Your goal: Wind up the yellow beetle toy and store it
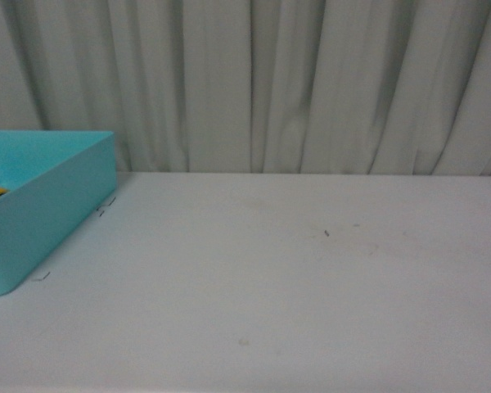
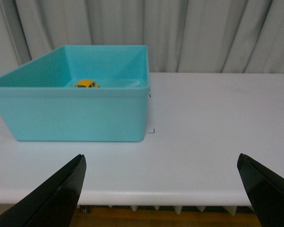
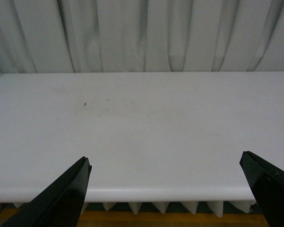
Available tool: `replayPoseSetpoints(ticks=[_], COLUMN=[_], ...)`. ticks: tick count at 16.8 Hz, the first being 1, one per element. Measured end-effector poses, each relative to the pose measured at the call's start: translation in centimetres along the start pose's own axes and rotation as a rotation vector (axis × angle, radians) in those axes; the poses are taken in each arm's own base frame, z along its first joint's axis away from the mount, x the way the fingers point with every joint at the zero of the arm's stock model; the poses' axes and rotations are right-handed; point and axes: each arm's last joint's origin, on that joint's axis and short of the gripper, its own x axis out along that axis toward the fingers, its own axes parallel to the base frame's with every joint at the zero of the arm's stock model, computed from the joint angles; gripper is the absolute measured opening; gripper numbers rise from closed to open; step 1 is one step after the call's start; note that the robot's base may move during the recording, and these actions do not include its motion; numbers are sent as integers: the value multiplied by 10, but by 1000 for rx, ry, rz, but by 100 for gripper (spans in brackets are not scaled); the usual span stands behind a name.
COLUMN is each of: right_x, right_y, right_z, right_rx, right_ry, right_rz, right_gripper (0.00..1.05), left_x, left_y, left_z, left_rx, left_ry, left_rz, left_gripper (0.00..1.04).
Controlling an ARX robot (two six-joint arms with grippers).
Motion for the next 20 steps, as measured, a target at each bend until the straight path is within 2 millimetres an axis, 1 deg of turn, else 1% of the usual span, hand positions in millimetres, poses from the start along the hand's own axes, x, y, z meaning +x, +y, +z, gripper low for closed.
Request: replayPoseSetpoints(ticks=[20], right_x=[0], right_y=[0], right_z=[0], right_rx=[0], right_ry=[3], right_rz=[0], right_gripper=[98], left_x=[0], left_y=[0], left_z=[0], left_rx=[0], left_ry=[5], left_rz=[0], left_gripper=[98])
